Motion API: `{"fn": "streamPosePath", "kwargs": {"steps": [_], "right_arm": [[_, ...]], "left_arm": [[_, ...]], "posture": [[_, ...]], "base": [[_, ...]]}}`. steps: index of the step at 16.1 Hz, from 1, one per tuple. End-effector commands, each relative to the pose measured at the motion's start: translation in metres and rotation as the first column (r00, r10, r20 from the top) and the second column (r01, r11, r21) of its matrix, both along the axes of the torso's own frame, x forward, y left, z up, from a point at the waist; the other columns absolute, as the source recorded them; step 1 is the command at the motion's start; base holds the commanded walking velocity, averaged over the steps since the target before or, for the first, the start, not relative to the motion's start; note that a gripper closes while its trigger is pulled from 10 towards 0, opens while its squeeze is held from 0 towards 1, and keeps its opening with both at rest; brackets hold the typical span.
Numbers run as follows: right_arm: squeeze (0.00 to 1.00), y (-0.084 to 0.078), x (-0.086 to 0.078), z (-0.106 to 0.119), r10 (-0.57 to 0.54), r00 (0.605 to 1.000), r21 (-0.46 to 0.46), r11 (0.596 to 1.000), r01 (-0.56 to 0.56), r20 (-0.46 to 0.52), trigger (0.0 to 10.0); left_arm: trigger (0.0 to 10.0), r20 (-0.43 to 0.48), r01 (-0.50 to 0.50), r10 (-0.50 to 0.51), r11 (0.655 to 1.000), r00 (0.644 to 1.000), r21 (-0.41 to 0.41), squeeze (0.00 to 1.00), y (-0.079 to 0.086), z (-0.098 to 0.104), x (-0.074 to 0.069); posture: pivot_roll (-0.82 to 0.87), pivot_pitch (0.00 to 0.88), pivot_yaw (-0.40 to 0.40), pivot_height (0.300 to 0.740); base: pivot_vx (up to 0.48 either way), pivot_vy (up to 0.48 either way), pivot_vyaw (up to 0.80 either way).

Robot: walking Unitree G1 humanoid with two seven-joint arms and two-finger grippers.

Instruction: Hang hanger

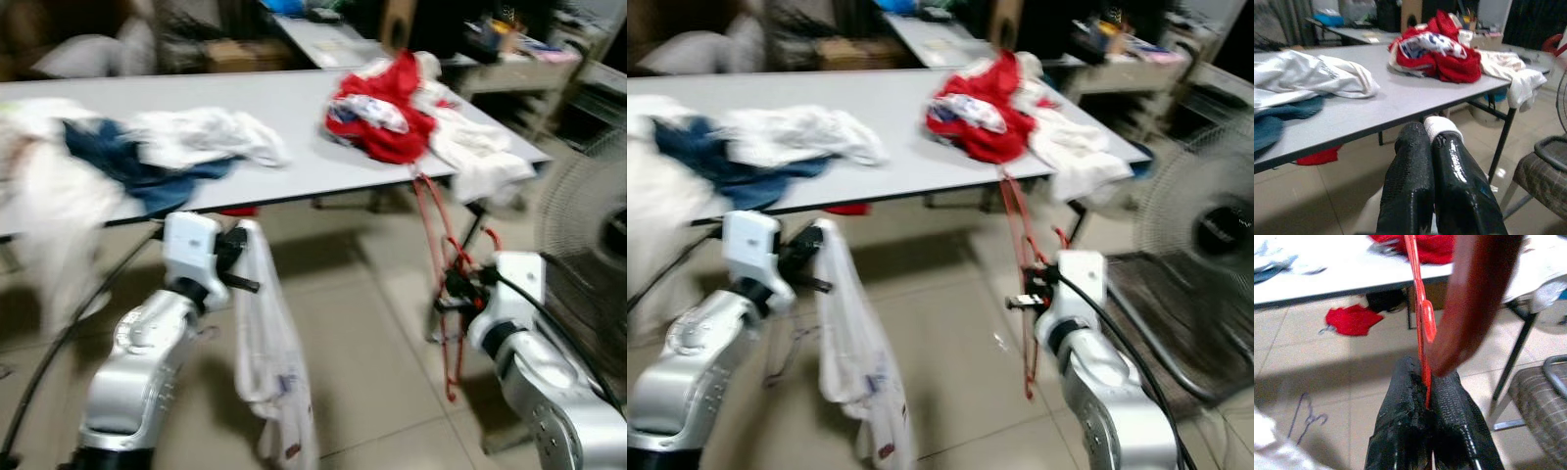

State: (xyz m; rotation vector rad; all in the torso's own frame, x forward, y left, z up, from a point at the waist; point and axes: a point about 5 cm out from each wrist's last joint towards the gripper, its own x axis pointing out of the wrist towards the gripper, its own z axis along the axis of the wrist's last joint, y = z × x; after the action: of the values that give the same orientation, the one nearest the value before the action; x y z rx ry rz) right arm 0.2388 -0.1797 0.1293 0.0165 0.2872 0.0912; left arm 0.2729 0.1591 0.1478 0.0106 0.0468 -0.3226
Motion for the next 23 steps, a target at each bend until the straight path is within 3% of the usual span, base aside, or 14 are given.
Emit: {"fn": "streamPosePath", "kwargs": {"steps": [1,14,18,20,22,23], "right_arm": [[0.0,-0.008,-0.002,0.002,-0.028,1.0,-0.019,0.999,0.028,0.002,10.0],[0.0,-0.006,-0.006,0.0,-0.023,1.0,-0.015,1.0,0.023,-0.001,10.0],[0.0,-0.003,-0.005,0.013,0.148,0.988,0.008,0.989,-0.148,0.053,10.0],[0.0,0.0,-0.012,0.022,0.348,0.935,-0.03,0.937,-0.347,0.06,10.0],[0.0,-0.002,-0.025,0.029,0.519,0.854,-0.047,0.854,-0.518,0.023,10.0],[0.0,-0.007,-0.034,0.035,0.607,0.794,-0.068,0.792,-0.607,-0.02,10.0]], "left_arm": [[10.0,0.035,0.039,-0.039,0.999,0.999,-0.012,0.0,-0.01,0.007,0.002],[10.0,0.042,0.084,-0.083,0.996,0.996,-0.015,0.0,-0.015,0.009,0.004],[10.0,0.099,0.114,-0.109,0.993,0.989,-0.043,0.0,-0.025,0.025,0.017],[10.0,0.132,0.136,-0.129,0.99,0.983,-0.045,0.0,-0.031,0.035,0.026],[10.0,0.153,0.152,-0.145,0.988,0.977,-0.033,0.0,-0.033,0.042,0.034],[10.0,0.163,0.157,-0.153,0.987,0.975,-0.013,0.0,-0.034,0.046,0.041]], "posture": [[-0.09,0.0,-0.035,0.74],[-0.09,0.0,-0.025,0.74],[-0.09,0.0,-0.028,0.74],[-0.1,0.0,-0.028,0.74],[-0.1,0.0,-0.027,0.74],[-0.1,0.0,-0.025,0.74]], "base": [[0.412,0.0,0.0],[0.418,0.0,0.0],[0.424,0.0,0.0],[0.424,0.0,0.0],[0.426,0.0,0.0],[0.424,0.0,0.0]]}}
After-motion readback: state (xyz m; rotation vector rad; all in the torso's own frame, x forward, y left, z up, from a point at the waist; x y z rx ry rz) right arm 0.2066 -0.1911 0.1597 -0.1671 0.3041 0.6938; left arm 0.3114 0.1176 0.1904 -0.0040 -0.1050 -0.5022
